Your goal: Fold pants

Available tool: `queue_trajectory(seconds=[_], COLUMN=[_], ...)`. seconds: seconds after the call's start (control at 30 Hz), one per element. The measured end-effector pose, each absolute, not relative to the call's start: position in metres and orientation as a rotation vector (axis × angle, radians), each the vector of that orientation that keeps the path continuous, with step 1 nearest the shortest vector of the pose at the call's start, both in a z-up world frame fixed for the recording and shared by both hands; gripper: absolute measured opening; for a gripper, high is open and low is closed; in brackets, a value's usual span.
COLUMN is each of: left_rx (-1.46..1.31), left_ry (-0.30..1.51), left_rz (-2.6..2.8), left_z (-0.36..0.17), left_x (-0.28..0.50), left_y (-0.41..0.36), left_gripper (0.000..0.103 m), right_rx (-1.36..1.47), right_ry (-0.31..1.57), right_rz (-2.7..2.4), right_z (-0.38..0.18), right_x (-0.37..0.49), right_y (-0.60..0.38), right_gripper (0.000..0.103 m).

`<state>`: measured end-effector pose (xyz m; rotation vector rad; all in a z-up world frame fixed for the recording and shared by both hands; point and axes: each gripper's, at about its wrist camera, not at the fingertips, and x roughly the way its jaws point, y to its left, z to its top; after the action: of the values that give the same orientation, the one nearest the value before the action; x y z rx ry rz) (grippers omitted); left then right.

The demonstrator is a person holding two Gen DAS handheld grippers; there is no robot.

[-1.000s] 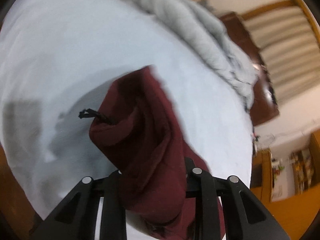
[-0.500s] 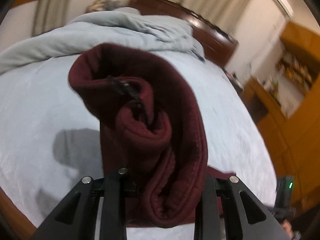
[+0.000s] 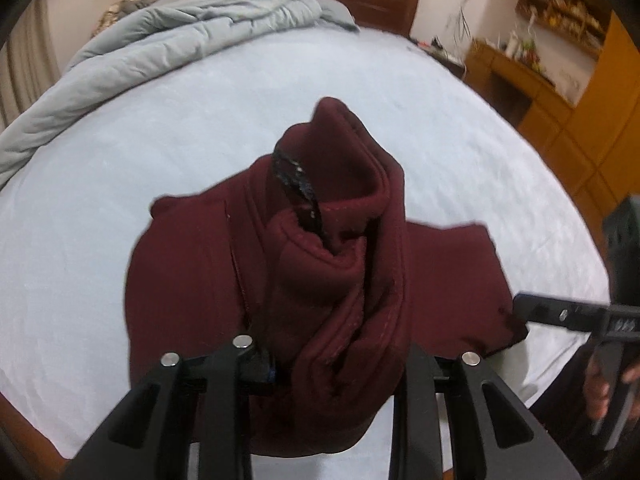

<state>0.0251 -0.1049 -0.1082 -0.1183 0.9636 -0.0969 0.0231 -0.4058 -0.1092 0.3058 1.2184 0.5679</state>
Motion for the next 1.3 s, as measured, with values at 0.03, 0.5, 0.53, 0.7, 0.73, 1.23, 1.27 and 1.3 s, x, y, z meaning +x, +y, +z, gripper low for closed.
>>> queue_trajectory(seconds=[0.03,0.5,0.53,0.7,0.73,1.23,1.27,1.3], left_rx=[-0.102,-0.351,-0.364,-0.469,-0.470,-0.494,-0.508,-0.533], left_ry=[0.973,1.020,1.025,1.080,1.087,1.175,1.177,1.181], left_rz=[-0.104,0.014,0.050,0.137,0.144,0.109,0.110,0.107], left_z=[-0.112,-0.085,-0.087,-0.108,-0.111,-0.145,-0.149,-0.150], left_x=[0.027,0.005,0.005,0.005,0.005,0.013,0.017,0.016], left_y=[-0.110,-0.043,-0.034,-0.002,-0.002,0.002,0.006,0.009], left_gripper=[0.037,0.094,0.094,0.094,0.094,0.094,0.094,0.094], right_rx=[0.307,0.326,0.340,0.356,0.348,0.335,0.367,0.387], right_ry=[1.224,1.224,1.237,1.327,1.335,1.437,1.454,1.477], right_rz=[0.568,0.618,0.628,0.658,0.661,0.735,0.785,0.810], right_z=[-0.111,-0.093,-0.093,-0.101,-0.103,-0.143,-0.146,-0.151], right_x=[0.025,0.031,0.034,0.046,0.046,0.058,0.056,0.054], right_y=[-0.405,-0.391,-0.386,-0.355,-0.349,-0.296,-0.290,-0.284], right_gripper=[0.076,0.090,0.091,0.092,0.092,0.089,0.075,0.061])
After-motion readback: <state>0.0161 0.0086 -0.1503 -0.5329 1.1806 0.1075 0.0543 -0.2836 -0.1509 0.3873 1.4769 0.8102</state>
